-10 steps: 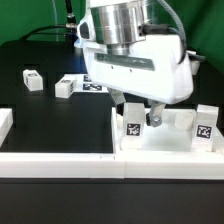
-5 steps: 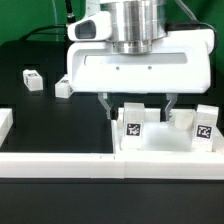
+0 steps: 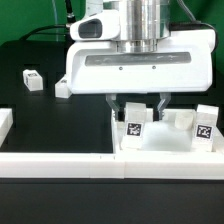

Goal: Assemble square table

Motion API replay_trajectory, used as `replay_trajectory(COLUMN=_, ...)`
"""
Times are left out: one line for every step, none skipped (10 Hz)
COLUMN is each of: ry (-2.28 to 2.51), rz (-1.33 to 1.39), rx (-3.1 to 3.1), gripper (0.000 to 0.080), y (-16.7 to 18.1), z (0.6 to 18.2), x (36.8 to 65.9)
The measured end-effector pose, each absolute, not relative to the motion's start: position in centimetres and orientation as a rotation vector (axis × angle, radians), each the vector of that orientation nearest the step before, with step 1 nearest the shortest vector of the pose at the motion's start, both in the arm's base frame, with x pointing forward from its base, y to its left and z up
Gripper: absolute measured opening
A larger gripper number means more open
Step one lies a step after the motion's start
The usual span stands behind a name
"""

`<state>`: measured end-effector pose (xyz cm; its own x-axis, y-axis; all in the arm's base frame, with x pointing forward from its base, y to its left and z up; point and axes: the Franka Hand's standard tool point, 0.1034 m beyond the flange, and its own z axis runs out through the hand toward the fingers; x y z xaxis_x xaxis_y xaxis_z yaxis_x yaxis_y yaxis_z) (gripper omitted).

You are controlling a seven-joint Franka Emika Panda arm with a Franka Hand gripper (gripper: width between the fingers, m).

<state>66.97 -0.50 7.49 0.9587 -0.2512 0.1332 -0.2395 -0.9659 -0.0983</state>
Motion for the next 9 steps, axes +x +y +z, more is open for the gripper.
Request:
replay_trajectory(ry=0.516, rz=-0.216, rx=-3.007, gripper=0.0298, y=-0.88, z=7.44, x=66.92)
replay_trajectory(ry=0.711, rz=-0.216, rx=-2.959, gripper=0.0298, y=-1.06, z=7.47, x=66.97)
replay_trajectory(ry=0.946, rz=-0.209, rx=-2.885, gripper=0.0298, y=-1.11, z=7.41, x=66.9)
replay_trajectory(ry=1.186, rz=-0.19, rx=-2.79, gripper=0.0298, y=-1.0, z=7.2, x=66.63)
replay_trajectory(ry=1.433, rz=-0.167, rx=-2.651, gripper=0.0297, y=-0.9, z=7.14, x=66.52)
replay_trajectory(ry=1.628, rz=-0.12, rx=-2.503, gripper=0.0297, y=-0.95, z=7.14, x=66.49)
replay_trajectory(ry=1.781, rz=-0.06, rx=-2.36, gripper=0.0297, y=-1.07, z=7.19, x=66.6)
replay_trajectory(ry=1.938, rz=-0.023, rx=-2.192, gripper=0.0298, y=-1.21, z=7.23, x=66.6)
replay_trajectory(ry=1.997, rz=-0.005, rx=-2.137, gripper=0.0298, y=-1.1, z=7.21, x=66.54)
